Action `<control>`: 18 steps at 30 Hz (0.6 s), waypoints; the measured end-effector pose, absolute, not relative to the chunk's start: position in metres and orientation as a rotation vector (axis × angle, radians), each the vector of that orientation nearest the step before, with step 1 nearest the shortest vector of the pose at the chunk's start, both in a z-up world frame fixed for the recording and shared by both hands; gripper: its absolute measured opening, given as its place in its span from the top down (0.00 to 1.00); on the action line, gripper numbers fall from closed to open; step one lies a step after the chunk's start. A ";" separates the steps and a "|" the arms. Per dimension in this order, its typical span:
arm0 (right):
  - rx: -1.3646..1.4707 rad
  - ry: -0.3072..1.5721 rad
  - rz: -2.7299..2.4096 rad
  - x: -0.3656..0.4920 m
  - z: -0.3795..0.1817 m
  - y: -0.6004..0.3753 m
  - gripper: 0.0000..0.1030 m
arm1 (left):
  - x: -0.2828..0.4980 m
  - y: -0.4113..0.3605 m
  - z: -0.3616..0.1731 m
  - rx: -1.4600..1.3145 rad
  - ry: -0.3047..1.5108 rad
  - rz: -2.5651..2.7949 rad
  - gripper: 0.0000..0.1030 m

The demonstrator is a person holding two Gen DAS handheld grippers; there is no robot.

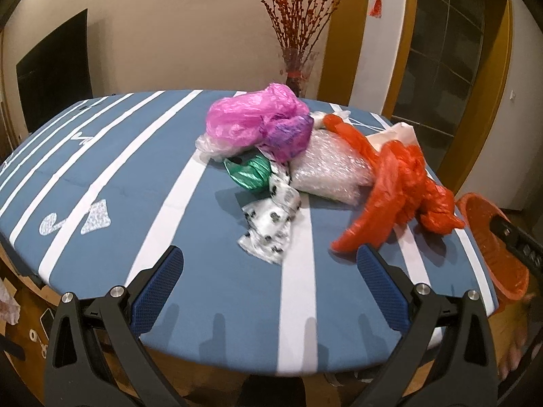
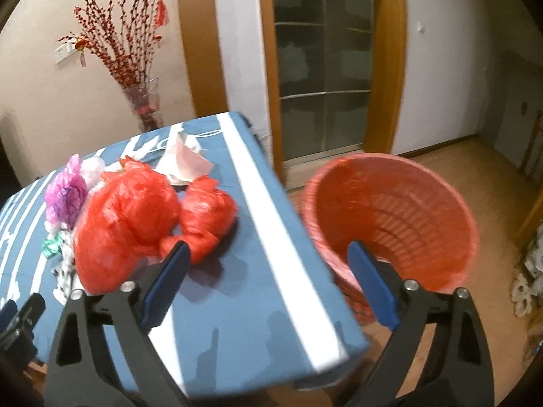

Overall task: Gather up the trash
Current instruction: 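Grasp the red bags with the right gripper while the left gripper grasps another red bag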

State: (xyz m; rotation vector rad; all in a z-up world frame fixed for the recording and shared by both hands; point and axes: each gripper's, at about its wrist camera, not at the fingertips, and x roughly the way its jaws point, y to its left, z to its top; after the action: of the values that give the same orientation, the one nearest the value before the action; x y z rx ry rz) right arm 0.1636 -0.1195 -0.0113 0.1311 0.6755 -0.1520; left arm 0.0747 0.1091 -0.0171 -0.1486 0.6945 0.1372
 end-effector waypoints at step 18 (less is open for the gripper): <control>0.241 0.844 -0.008 0.251 -0.052 -0.098 0.39 | 0.101 0.122 -0.020 -0.148 0.689 0.065 0.02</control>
State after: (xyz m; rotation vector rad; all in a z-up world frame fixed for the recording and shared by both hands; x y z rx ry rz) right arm 0.2513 -0.0984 -0.0520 0.2411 0.8438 -0.0077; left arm 0.1011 0.1218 -0.0197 -0.1482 0.6888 0.0652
